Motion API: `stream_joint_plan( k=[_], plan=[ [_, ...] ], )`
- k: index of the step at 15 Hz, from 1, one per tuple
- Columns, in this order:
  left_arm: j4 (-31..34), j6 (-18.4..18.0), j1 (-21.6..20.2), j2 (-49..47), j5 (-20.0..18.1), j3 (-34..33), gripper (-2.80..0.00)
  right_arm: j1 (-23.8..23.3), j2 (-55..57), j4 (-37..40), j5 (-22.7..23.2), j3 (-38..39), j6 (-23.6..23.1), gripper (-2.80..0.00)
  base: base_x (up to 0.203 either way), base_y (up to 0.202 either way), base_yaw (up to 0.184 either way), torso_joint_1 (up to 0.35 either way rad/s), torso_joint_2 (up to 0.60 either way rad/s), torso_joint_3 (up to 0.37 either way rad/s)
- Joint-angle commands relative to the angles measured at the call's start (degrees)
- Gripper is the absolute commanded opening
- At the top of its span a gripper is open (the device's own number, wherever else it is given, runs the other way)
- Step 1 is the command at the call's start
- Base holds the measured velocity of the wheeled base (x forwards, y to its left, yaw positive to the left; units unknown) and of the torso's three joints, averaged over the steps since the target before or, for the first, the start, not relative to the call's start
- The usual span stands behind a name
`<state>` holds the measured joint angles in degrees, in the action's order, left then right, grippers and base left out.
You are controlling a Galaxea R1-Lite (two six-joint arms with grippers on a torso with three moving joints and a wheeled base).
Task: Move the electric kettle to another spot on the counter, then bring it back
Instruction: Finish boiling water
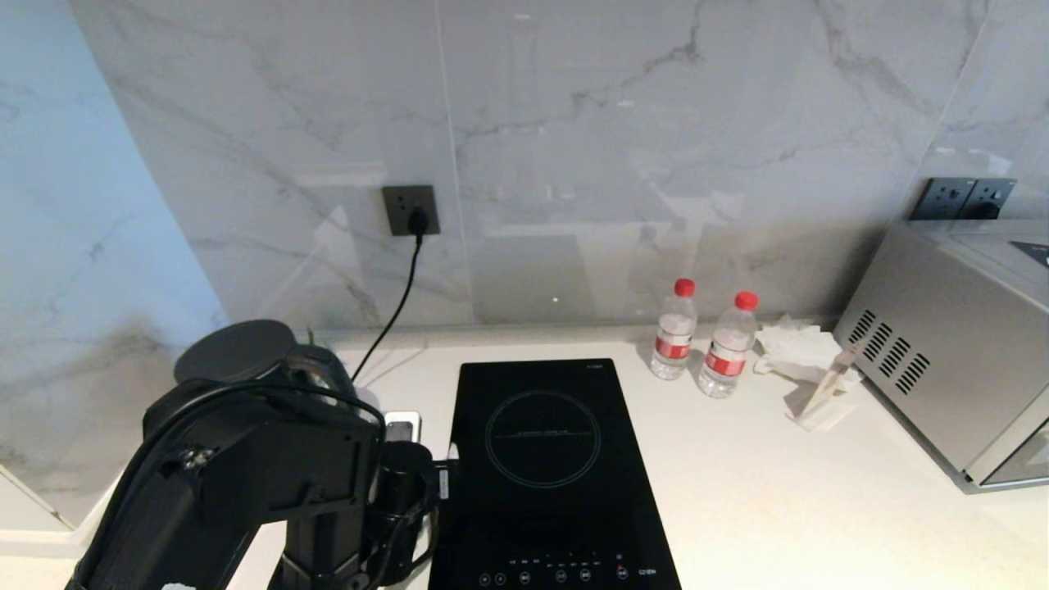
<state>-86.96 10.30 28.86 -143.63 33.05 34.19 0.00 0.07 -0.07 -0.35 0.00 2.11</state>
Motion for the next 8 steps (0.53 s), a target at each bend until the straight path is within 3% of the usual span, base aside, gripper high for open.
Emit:
stream_joint_plan(
  k=[1,4,8],
  plan=[
    [0.71,-1.12,-3.13,-1.81,0.81,4.15,0.0,0.0,0.01,-0.01,0.0,0.0,0.0,-2.8,0.0,0.0,0.0,0.0,0.0,0.0],
    [6.29,-1.69,-4.75,-1.01,1.14,6.11,0.0,0.0,0.01,-0.01,0.0,0.0,0.0,-2.8,0.0,0.0,0.0,0.0,0.0,0.0],
    [10.71,-1.43,-4.49,1.42,0.44,3.44,0.0,0.09,0.01,-0.01,0.0,0.0,0.0,-2.8,0.0,0.0,0.0,0.0,0.0,0.0]
  ],
)
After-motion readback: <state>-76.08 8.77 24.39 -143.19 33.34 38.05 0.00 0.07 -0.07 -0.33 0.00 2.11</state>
